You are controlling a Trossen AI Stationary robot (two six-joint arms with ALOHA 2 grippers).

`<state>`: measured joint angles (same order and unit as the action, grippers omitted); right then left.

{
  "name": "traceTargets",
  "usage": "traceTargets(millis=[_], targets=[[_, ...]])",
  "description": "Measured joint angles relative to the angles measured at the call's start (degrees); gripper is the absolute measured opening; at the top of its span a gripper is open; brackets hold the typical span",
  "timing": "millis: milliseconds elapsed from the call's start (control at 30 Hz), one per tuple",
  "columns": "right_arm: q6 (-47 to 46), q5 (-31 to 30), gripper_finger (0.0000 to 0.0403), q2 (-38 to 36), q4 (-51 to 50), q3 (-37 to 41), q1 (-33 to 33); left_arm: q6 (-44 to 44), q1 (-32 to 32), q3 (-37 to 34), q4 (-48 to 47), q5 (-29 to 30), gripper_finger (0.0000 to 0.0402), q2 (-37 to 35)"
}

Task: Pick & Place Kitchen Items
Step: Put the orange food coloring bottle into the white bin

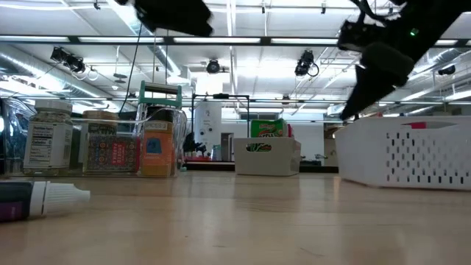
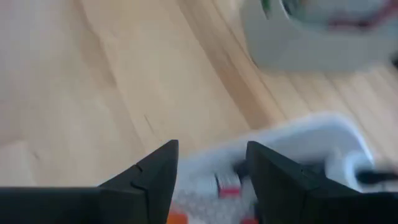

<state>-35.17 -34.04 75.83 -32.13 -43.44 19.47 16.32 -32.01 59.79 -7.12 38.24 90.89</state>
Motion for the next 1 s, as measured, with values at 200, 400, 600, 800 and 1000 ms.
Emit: traceTargets(millis=[200,400,600,800,1000], targets=[[21.67,0.04,0.0202,-0.02,19.99,0.00,-2.19,2.26,-5.58,0.00,-1.89,-10.49,0.0187,-1.38],[44.02,5.04,0.0202,-0.02,48.29,-0.02,-3.30,10.47,-10.98,0.00,-2.16,-13.65,0.0187,-1.38],[52.17,17.92,0.0202,-0.02,60.12,-0.04,-3.55,11.98,-16.25,-0.02,-1.91,-13.45,0.0187,1.01],[55.94,19.79,0.0202,-0.02,59.92,-0.04,-3.55,12.01,-17.95,-0.06,6.78,-16.50,0.0187,7.64],[56.71,19.52,0.0202,-0.02,59.84,-0.04,-3.55,15.61,-17.92,-0.06,6.98,-19.90,0.0187,10.49]])
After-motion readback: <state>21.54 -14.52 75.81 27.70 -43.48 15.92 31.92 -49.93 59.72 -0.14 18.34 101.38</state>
